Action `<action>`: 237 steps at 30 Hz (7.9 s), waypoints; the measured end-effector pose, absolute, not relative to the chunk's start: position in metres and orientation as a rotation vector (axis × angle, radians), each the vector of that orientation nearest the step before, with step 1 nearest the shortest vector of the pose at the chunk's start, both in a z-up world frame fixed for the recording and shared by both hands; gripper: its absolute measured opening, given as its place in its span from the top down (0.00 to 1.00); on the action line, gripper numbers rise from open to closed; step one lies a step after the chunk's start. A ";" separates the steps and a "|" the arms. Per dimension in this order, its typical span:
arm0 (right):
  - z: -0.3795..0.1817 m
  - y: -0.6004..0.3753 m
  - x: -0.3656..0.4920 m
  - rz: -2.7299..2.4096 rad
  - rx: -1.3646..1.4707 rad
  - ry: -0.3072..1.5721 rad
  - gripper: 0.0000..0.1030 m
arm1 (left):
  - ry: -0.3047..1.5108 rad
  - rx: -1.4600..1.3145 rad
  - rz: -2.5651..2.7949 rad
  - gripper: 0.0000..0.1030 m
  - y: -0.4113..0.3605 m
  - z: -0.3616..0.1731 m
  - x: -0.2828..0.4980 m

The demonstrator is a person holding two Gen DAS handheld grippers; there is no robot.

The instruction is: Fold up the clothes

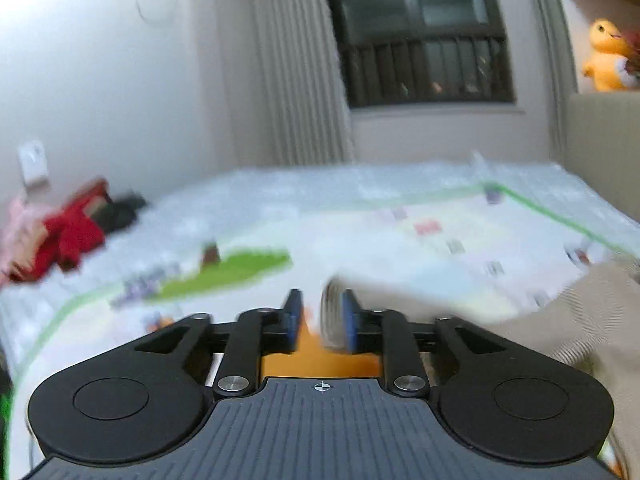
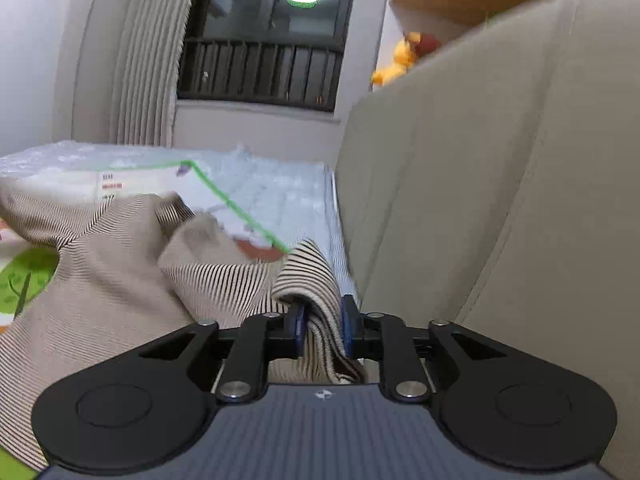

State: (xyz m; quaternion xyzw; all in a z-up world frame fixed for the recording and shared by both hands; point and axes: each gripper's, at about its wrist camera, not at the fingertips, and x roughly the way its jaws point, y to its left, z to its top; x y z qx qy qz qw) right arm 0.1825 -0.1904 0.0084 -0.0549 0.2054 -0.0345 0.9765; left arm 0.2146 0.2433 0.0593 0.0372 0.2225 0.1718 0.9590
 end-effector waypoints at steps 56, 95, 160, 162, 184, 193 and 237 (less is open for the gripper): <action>0.013 -0.046 0.141 0.398 -0.279 0.434 0.46 | 0.602 -0.303 -0.299 0.04 0.197 0.033 0.155; -0.005 -0.015 0.211 0.383 -0.531 0.491 0.34 | 0.639 -0.353 -0.305 0.00 0.195 0.016 0.191; -0.035 -0.208 0.114 -0.306 0.369 0.742 0.59 | 0.603 -0.328 -0.455 0.00 0.171 -0.051 0.186; -0.047 -0.207 0.121 -0.302 0.385 0.760 0.64 | 0.602 -0.324 -0.454 0.00 0.170 -0.051 0.185; 0.144 0.004 0.271 0.213 -0.227 0.237 0.96 | 0.574 -0.333 -0.466 0.00 0.172 -0.054 0.180; 0.126 0.001 0.265 0.290 -0.202 0.276 0.76 | 0.578 -0.340 -0.472 0.00 0.173 -0.054 0.183; -0.023 -0.082 0.232 0.477 0.212 0.578 0.17 | 0.538 -0.381 0.062 0.03 0.267 0.004 0.250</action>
